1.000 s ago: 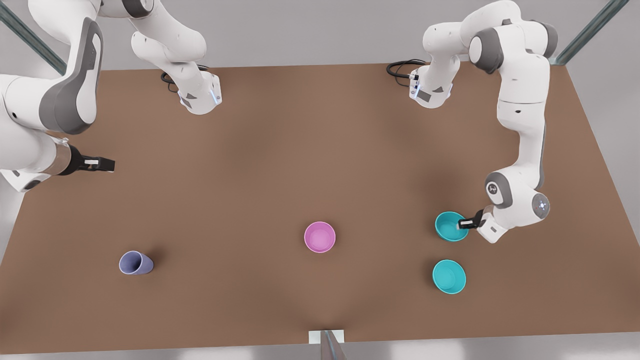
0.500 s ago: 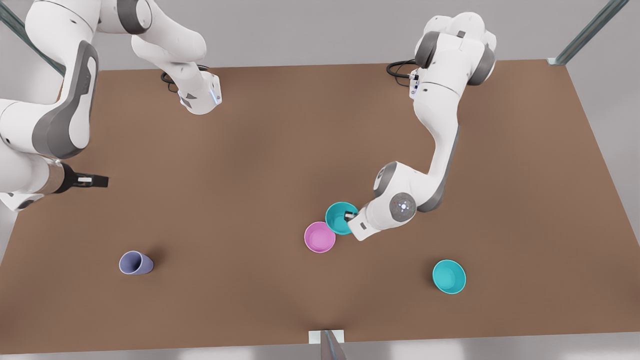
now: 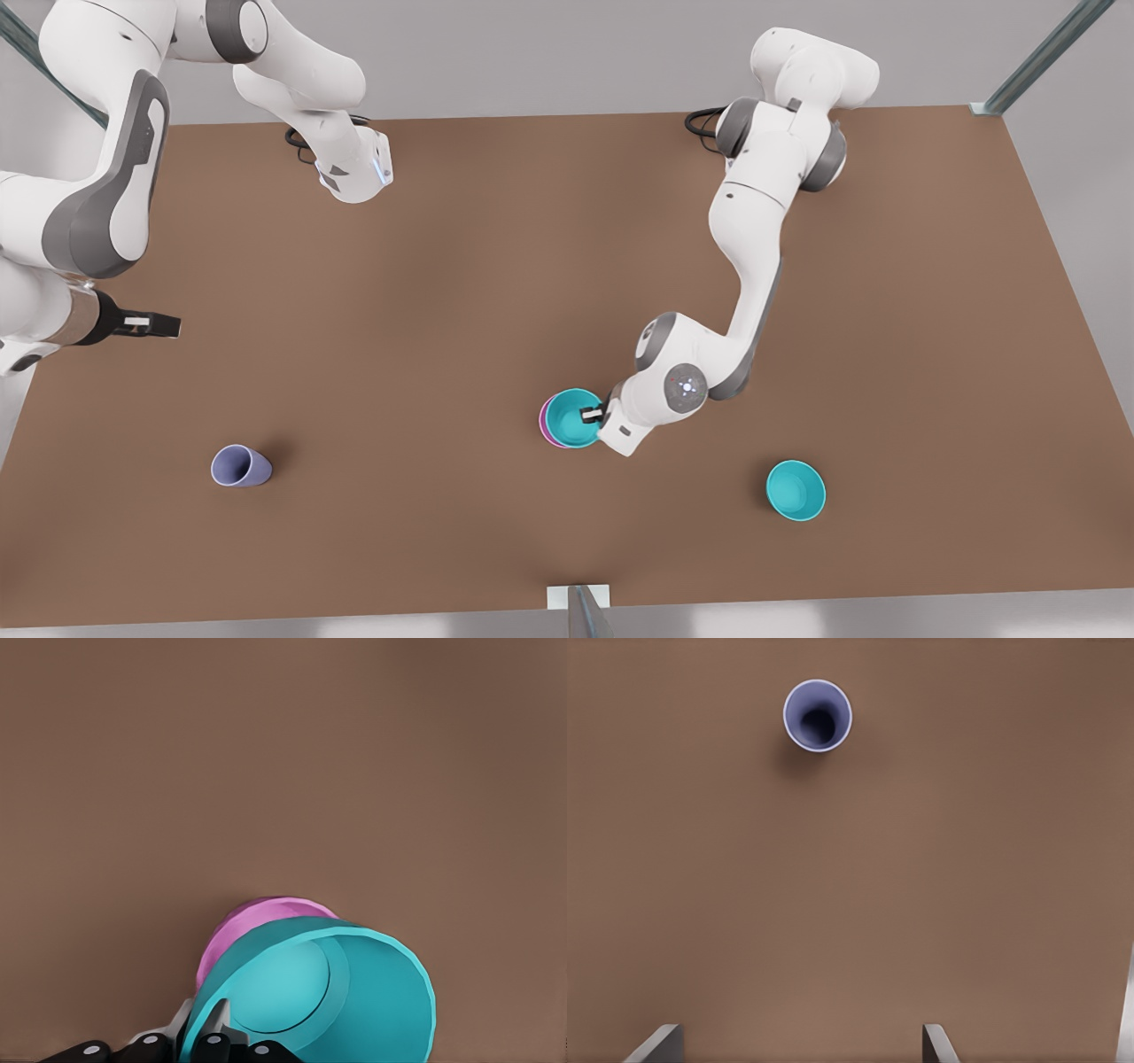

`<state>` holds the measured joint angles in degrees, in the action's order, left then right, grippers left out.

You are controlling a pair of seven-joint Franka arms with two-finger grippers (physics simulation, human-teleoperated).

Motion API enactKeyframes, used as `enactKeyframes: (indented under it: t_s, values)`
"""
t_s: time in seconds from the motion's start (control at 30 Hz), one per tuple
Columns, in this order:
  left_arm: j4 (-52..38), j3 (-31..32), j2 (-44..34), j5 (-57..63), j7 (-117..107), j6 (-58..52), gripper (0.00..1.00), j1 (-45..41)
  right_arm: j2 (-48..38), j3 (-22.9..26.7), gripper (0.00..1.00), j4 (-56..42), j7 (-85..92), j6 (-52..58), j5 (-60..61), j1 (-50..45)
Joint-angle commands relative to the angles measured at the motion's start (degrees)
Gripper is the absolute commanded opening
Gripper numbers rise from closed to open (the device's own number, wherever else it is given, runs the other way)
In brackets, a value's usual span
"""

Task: Stack the blue bowl on the pink bowl

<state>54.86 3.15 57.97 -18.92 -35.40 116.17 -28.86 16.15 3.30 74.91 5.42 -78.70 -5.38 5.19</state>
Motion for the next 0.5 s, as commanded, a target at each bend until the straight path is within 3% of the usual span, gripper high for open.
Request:
enactKeyframes:
  t_s: [0.0,0.47]
  values:
    - [0.0,0.2,0.2,-0.2,-18.0,1.0,0.21,-0.4,0.0,0.0,1.0,0.0,0.4,-0.1,-0.2,0.0]
    - [0.8,0.3,0.9,-0.2,-18.0,0.6,0.21,-1.1,0.0,0.0,1.0,0.0,0.5,-0.1,-0.3,0.0]
